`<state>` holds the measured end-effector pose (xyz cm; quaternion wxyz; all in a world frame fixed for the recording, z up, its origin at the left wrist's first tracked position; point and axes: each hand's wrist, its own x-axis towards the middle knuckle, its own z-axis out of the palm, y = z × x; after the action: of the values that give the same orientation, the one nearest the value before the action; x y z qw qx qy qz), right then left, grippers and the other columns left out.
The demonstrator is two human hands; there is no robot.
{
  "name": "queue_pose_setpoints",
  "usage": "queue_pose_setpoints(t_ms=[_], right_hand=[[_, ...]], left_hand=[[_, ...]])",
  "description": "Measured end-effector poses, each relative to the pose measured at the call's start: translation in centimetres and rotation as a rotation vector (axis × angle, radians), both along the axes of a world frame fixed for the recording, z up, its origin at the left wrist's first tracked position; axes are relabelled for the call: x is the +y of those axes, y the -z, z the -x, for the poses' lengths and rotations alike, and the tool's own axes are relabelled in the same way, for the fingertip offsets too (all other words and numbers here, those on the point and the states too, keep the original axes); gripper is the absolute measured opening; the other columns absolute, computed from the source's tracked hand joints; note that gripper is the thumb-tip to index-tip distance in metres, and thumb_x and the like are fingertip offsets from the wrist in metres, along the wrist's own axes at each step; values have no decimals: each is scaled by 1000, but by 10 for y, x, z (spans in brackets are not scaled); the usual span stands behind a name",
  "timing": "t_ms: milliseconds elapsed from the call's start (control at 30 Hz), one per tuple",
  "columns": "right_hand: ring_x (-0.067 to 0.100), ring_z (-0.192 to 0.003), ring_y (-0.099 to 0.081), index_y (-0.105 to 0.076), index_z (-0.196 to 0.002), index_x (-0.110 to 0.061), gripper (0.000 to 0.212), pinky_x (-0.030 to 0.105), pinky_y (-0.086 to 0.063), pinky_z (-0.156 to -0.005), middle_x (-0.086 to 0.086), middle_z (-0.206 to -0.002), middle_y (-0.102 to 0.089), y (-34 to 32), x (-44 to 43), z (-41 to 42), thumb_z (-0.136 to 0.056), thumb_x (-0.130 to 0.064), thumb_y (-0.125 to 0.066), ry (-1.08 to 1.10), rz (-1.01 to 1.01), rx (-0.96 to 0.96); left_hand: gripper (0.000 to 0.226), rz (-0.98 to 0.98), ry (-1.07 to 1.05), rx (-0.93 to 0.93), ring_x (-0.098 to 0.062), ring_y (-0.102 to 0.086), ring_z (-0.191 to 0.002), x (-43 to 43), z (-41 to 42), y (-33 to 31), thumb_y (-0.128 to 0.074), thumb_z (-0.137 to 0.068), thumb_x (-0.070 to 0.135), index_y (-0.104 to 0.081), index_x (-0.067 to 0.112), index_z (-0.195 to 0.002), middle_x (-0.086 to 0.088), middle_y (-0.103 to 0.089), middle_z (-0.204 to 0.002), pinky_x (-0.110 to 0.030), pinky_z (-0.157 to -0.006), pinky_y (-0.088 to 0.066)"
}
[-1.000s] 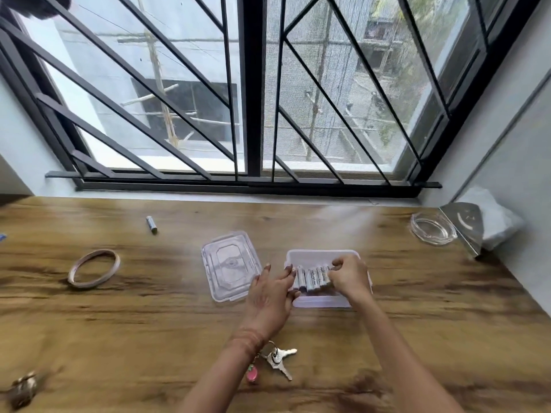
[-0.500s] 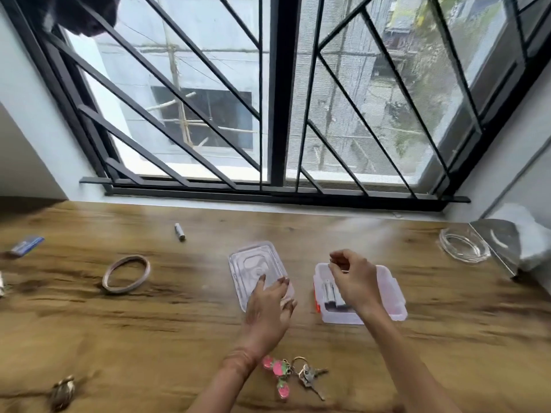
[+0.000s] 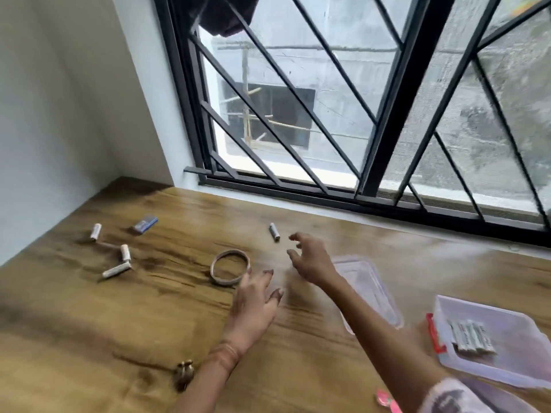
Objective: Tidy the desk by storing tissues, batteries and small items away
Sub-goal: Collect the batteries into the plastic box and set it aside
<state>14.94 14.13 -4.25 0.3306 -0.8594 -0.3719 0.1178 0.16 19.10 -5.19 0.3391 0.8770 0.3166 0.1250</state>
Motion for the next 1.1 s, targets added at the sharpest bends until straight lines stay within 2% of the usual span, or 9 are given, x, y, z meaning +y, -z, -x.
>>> queue_pose_setpoints(t_ms=[133, 200, 333, 433, 500, 600, 700, 967, 1100], right_hand=[[30, -130, -38, -38, -137, -12, 47, 31, -34, -101, 12, -149, -28, 11, 48, 1, -91, -8, -44, -93, 144, -58], [33, -128, -39, -41, -133, -11, 40, 37, -37, -100, 13, -150, -25, 20, 64, -1, -93, -12, -41, -108, 204, -81], [36, -113, -52, -50, -115, -5, 30, 36, -43, -86, 13, -137, -45, 38, 79, -3, -90, -12, -37, -62, 237, -168], [36, -83, -58, -57, -85, 3, 17, 34, -39, -62, 20, -99, -60, 44, 83, -2, -84, 3, -40, 3, 186, -255], [37, -77, -58, -59, -75, 4, 19, 36, -39, -59, 21, -85, -60, 41, 82, -2, -86, 2, -44, 37, 143, -282], [38, -80, -60, -66, -77, 6, 16, 37, -43, -63, 24, -86, -65, 37, 80, 1, -84, -1, -53, 123, 50, -192], [35, -84, -62, -68, -83, 1, 11, 29, -38, -63, 20, -91, -69, 36, 76, 10, -81, -1, -57, 179, -24, -105], [28, -71, -60, -64, -82, -3, 11, 36, -48, -61, 12, -79, -68, 42, 66, 30, -79, -12, -70, 216, -125, -129], [23, -72, -63, -65, -86, -4, 6, 36, -52, -63, 10, -81, -68, 34, 58, 38, -80, -4, -65, 226, -213, -94]], left_hand=[[47, -8, -24, -7, -22, -21, -141, 28, 14, 2, -54, -91, 29, -45, 14, -135, -3, -45, -142, -23, -109, -20], [47, 3, -50, -22, -22, -23, -141, 38, 22, 5, -55, -90, 29, -47, 13, -134, -3, -47, -140, -23, -110, -20], [44, -11, -130, -42, -22, -36, -133, 59, 39, 12, -59, -88, 24, -52, 11, -129, -4, -52, -136, -23, -109, -24], [41, -40, -326, -67, -23, -43, -127, 84, 54, 15, -59, -87, 15, -54, 7, -127, -7, -51, -136, -27, -105, -31], [41, -108, -447, -30, -28, -43, -126, 108, 65, 20, -55, -87, 8, -53, 4, -127, -10, -49, -138, -32, -105, -33], [42, -211, -574, 78, -35, -41, -125, 154, 81, 32, -51, -85, -1, -51, -1, -127, -16, -47, -138, -41, -105, -34], [40, -265, -615, 195, -38, -43, -117, 191, 96, 40, -47, -82, -4, -53, 0, -121, -18, -50, -133, -45, -99, -35], [17, -338, -580, 266, -40, -50, -95, 225, 110, 51, -51, -85, -4, -65, -5, -95, -24, -61, -100, -43, -79, -38], [18, -334, -578, 288, -39, -55, -93, 213, 111, 37, -57, -83, 1, -68, -1, -98, -23, -63, -98, -37, -69, -40]])
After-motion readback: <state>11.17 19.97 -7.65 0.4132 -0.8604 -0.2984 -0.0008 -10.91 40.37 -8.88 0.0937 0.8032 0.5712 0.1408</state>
